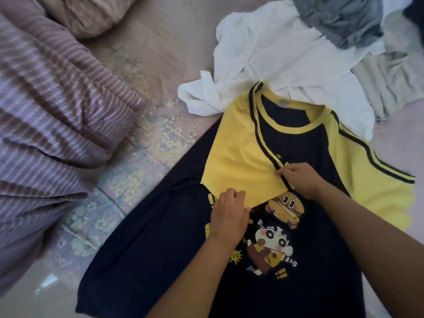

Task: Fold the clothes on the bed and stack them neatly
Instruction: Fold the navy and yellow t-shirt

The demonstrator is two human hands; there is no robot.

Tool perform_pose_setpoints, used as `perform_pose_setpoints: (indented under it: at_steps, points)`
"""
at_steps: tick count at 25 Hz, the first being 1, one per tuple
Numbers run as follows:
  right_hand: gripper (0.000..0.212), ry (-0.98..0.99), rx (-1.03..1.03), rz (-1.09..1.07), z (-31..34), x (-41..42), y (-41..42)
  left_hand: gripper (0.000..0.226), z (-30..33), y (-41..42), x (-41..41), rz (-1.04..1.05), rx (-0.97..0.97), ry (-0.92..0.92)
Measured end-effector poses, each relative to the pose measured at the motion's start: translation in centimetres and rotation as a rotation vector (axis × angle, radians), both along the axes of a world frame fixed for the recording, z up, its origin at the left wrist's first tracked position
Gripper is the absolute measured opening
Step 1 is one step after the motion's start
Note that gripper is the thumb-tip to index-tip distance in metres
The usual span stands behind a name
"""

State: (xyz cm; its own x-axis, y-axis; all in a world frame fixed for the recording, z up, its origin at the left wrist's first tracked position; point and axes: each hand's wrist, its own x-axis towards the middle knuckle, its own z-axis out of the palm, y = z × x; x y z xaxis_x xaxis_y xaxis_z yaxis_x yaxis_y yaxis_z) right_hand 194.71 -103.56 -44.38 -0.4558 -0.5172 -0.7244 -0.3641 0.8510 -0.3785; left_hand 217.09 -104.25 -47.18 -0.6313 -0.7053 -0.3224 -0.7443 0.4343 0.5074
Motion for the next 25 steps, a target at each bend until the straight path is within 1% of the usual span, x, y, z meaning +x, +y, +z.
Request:
perform_pose_setpoints:
  at_steps: [1,2,3,4,5,6,7,8,9,10,11,13,14,15,16,17,18,19,20,21,23,25]
  points:
    - [0.022,-0.018,-0.055,-0.090,-0.5,-0.1,0.0,0.051,-0.2,-0.1,-0.4,-0.024,-0.059,-0.078]
    - [0.024,-0.027,-0.097,-0.170,-0.9,-0.1,0.0,0.057,-0.6,-0.1,-0.7,-0.062,-0.110,-0.142]
    - [0.033,-0.035,-0.108,-0.236,-1.1,0.0,-0.1,0.059,-1.1,0.1,-1.1,-0.124,-0.153,-0.174]
    - [0.044,-0.039,-0.087,-0.274,-1.3,0.1,-0.1,0.056,-1.1,0.1,-1.5,-0.208,-0.185,-0.192]
    - [0.050,-0.044,-0.053,-0.273,-1.3,0.0,-0.1,0.049,-0.7,0.1,-1.7,-0.283,-0.211,-0.213]
    - [0.049,-0.055,-0.030,-0.243,-1.3,-0.1,-0.3,0.043,-0.5,0.1,-1.8,-0.323,-0.246,-0.211]
    - [0.045,-0.062,-0.033,-0.214,-1.1,-0.4,-0.7,0.043,-0.2,-0.1,-1.8,-0.327,-0.267,-0.200]
    - [0.041,-0.054,-0.082,-0.213,-0.8,-0.8,-1.1,0.047,0.2,-0.2,-2.0,-0.279,-0.261,-0.156]
    - [0.037,-0.037,-0.173,-0.245,-0.2,-1.3,-1.6,0.049,0.7,-0.3,-2.4,-0.230,-0.254,-0.090]
    - [0.034,-0.017,-0.286,-0.300,0.3,-1.9,-2.0,0.048,1.5,-0.2,-3.1,-0.233,-0.258,-0.059]
    - [0.031,0.003,-0.394,-0.366,1.0,-2.5,-2.4,0.043,2.3,0.0,-3.7,-0.290,-0.296,-0.001]
    - [0.027,0.058,-0.534,-0.461,2.2,-4.0,-2.6,0.029,3.7,1.1,-5.5,-0.519,-0.289,0.061]
    - [0.026,0.122,-0.519,-0.440,2.3,-4.8,-2.4,0.023,3.8,1.4,-6.0,-0.517,-0.214,0.123]
    - [0.027,0.205,-0.433,-0.354,2.2,-5.6,-2.2,0.024,3.5,1.2,-6.3,-0.420,-0.100,0.148]
    - [0.029,0.269,-0.287,-0.218,2.0,-6.3,-2.0,0.030,3.8,0.9,-6.5,-0.287,0.069,0.150]
    - [0.032,0.298,-0.127,-0.077,1.7,-6.7,-2.0,0.036,3.8,0.8,-6.0,-0.209,0.124,0.128]
    - [0.035,0.299,-0.018,0.013,1.5,-6.8,-2.4,0.043,3.4,0.5,-5.1,-0.136,0.095,0.095]
    - [0.038,0.282,0.020,0.057,1.3,-6.6,-3.1,0.051,2.6,0.2,-3.9,-0.104,-0.006,0.047]
    - [0.041,0.262,-0.011,0.067,1.1,-6.2,-4.0,0.059,1.5,-0.1,-2.6,-0.135,-0.151,-0.010]
    - [0.043,0.251,-0.075,0.085,0.9,-5.8,-5.2,0.066,0.5,-0.4,-1.4,-0.166,-0.224,-0.073]
    - [0.045,0.213,-0.193,0.103,0.4,-4.7,-7.5,0.077,-1.0,-1.1,0.1,-0.266,-0.242,-0.160]
    - [0.050,0.156,-0.259,0.062,-0.3,-3.9,-9.7,0.085,-2.3,-1.6,0.6,-0.373,-0.288,-0.235]
